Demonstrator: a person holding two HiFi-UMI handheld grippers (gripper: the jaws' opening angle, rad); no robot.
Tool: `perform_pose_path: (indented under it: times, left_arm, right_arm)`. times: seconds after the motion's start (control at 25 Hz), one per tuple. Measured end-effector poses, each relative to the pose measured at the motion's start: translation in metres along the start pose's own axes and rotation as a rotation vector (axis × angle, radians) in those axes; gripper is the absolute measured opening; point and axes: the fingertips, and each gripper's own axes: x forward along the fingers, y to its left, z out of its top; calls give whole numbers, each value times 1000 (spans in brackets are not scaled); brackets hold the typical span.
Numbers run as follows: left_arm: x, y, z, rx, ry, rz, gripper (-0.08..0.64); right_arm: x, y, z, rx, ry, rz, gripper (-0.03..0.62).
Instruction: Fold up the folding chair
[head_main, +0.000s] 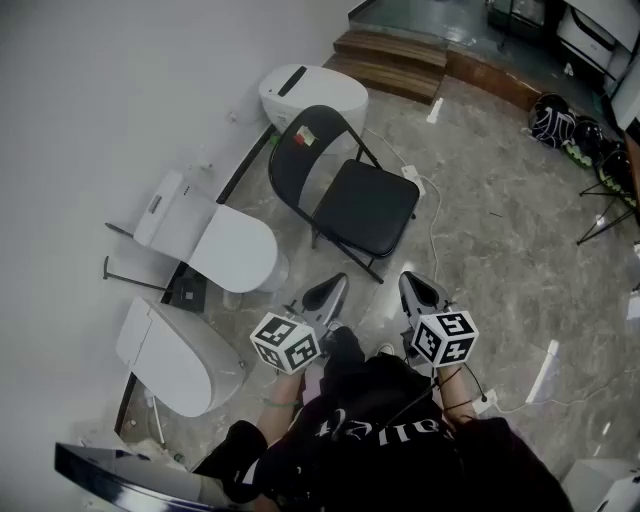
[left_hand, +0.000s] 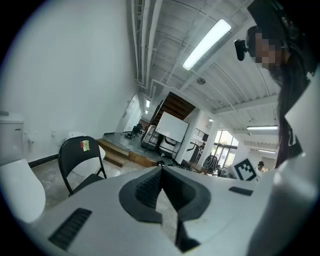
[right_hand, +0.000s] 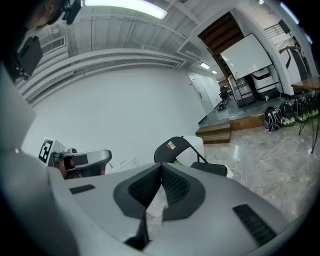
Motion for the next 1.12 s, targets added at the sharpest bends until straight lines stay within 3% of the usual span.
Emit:
perform_pose_path:
  times: [0.32,0.48,0.72,1.0,1.12]
  left_arm:
    - [32,39,4,71,59,27,3]
    - [54,77,12,57,72,29,3]
    - [92,167,55,55,86,66,5]
    - [126,299,102,34,142,135,10]
    - [140,356,111,32,175,154,78]
  right_arm:
    - [36,-26,10,45,3,-23,14]
    - [69,-42,18,72,5,-49,14]
    - [144,-55,48,84,9,-78,14]
    - [237,-65,72,113,49,-134,14]
    - [266,-74,71,122,81,-177,14]
